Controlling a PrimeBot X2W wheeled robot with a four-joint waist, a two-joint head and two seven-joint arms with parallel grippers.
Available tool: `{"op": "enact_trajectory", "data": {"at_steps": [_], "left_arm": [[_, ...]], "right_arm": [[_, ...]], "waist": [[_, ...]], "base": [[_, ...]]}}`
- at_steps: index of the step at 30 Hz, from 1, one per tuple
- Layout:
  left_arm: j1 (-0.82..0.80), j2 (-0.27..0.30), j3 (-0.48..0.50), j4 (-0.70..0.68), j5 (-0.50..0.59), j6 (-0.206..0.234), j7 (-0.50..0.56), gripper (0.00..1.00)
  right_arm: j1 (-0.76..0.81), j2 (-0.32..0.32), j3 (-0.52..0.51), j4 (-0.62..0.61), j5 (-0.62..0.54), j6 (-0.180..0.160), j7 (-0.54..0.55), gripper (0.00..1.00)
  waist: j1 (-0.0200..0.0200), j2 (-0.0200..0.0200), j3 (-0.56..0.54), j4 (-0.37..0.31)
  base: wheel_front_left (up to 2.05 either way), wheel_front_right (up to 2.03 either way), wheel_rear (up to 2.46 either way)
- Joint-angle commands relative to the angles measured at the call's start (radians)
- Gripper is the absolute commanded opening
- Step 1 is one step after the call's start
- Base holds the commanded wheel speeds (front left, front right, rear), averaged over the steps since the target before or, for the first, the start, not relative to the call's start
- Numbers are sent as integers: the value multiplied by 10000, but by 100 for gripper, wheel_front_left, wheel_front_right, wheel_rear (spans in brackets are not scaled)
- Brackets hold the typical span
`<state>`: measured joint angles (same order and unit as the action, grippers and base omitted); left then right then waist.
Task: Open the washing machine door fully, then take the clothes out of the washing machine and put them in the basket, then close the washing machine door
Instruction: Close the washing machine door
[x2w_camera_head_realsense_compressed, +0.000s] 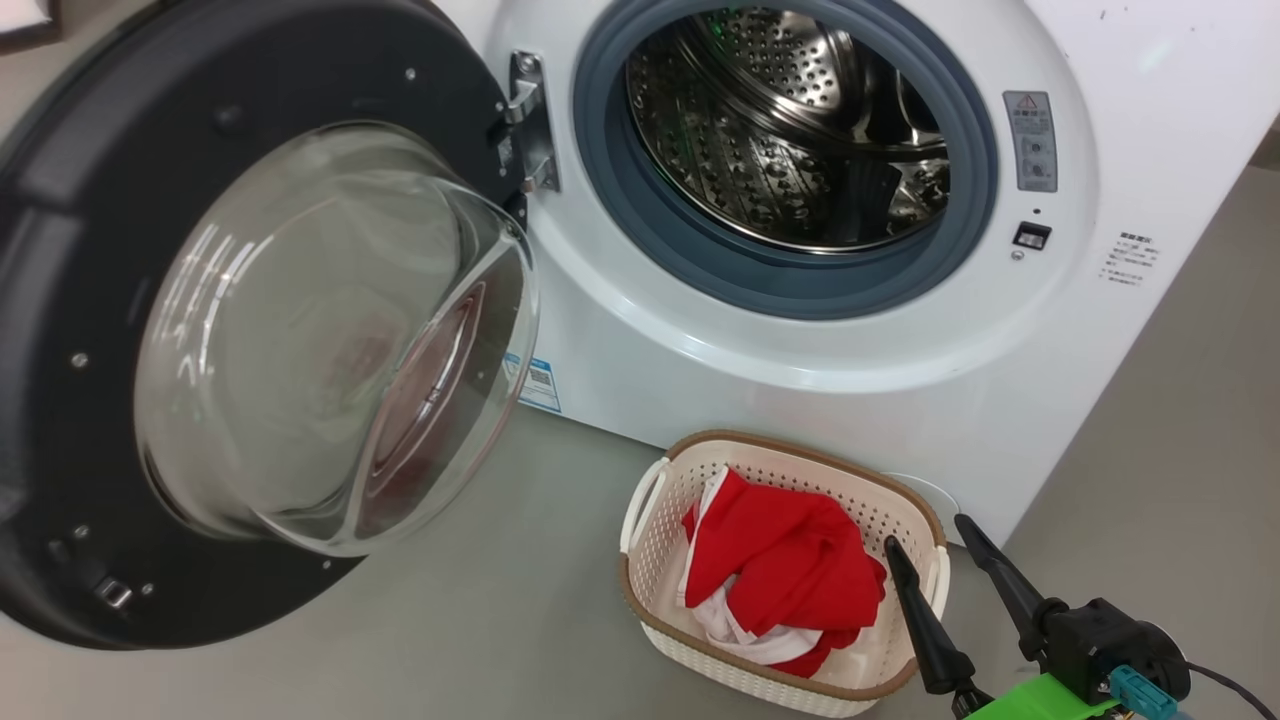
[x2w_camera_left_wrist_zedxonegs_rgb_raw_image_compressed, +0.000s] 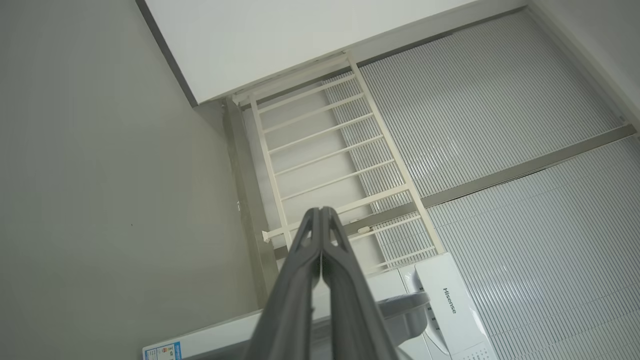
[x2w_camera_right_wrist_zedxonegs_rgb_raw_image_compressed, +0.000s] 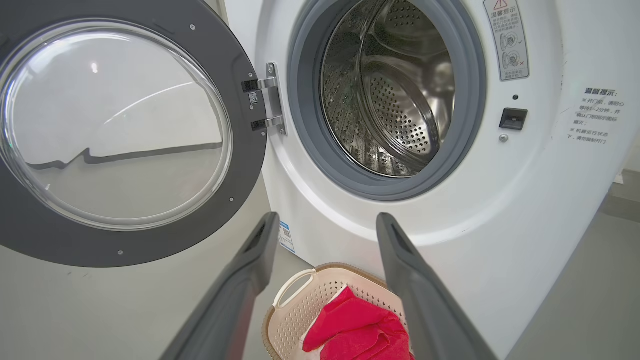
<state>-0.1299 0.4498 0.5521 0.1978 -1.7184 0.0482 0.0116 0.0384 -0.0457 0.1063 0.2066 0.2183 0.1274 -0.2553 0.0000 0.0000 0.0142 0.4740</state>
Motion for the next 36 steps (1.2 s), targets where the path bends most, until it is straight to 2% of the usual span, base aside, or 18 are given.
{"op": "enact_trajectory", "data": {"at_steps": [1,13,23,36], "left_arm": [[-514,673,143,25,-67,114,283,0],[-754,897,-558,963,-312,-104,1580,0],[-484,789,-1080,757,-497,-161,2588,0],[121,791,-1148,285,-893,-359,3649,0]], "right_arm": [[-431,-45,236,-248,-135,33,-65,100],[-557,-45,214,-270,-267,33,-65,100],[-631,-45,226,-302,-330,33,-65,100],[-636,-45,193,-251,-322,33,-65,100]], "waist": [[0,0,97,-103],[0,0,387,-333],[0,0,577,-283],[0,0,513,-322]], "base": [[0,0,0],[0,0,0],[0,0,0],[0,0,0]]}}
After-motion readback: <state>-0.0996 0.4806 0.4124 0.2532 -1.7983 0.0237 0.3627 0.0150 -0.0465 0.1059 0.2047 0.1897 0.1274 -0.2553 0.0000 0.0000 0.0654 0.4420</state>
